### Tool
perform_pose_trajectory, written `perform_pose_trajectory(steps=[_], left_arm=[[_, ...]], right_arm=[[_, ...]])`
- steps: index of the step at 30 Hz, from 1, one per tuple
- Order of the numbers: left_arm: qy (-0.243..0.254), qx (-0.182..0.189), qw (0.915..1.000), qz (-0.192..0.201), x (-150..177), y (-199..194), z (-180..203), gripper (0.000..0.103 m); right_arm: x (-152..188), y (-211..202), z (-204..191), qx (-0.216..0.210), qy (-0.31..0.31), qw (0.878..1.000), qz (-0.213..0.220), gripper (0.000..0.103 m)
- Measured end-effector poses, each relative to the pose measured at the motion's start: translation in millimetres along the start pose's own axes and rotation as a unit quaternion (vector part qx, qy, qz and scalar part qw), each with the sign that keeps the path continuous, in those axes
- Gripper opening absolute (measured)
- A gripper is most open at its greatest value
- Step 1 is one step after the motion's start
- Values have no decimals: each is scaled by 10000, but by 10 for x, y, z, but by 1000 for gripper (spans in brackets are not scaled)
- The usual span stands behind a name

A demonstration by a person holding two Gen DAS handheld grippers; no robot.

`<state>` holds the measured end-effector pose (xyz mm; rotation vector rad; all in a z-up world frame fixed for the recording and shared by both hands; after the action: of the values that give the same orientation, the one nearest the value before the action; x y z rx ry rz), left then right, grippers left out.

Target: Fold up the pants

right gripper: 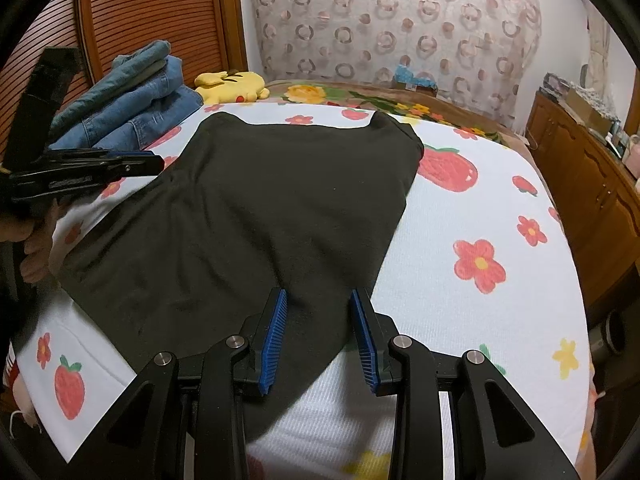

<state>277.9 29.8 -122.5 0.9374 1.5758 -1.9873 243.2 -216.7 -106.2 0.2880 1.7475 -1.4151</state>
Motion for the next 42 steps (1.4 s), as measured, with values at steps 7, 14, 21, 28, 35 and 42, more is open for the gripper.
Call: perform_pose_trajectory(steps=[7,14,21,28,35,42], left_arm=[[333,47,9990,-305,143,107,209,28],[419,-418,9980,-209,177,-20,-22,1],[235,-358,9989,-195,194,-108,-75,5],[204,-87,9996,-192,262,-105,77,49],[122,-74,9996,-253,354,-162,129,49],[64,-45,9999,-132,421,-322,213,49]], right_arm=[[-1,3,-2,0,1,10000,-1,35],[1,3,-3,-11,30,10000,-4,36],[1,3,0,-8,28,10000,-5,36],[4,2,5,-1,25,10000,-4,37],[5,-2,22,12,29,10000,-6,37],[68,-158,3,46,153,9998,68,42]])
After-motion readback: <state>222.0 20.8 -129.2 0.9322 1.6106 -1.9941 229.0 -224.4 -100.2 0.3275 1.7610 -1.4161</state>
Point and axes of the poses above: each gripper's, at about its wrist camera, not at the fingertips, and y roughly the way its jaws point, z to its right, x to its underside, the point moved 5 cm from there along y, roughly the way its jaws point, and after that the axes turned 5 degrees about z, right-handed, at the moved point
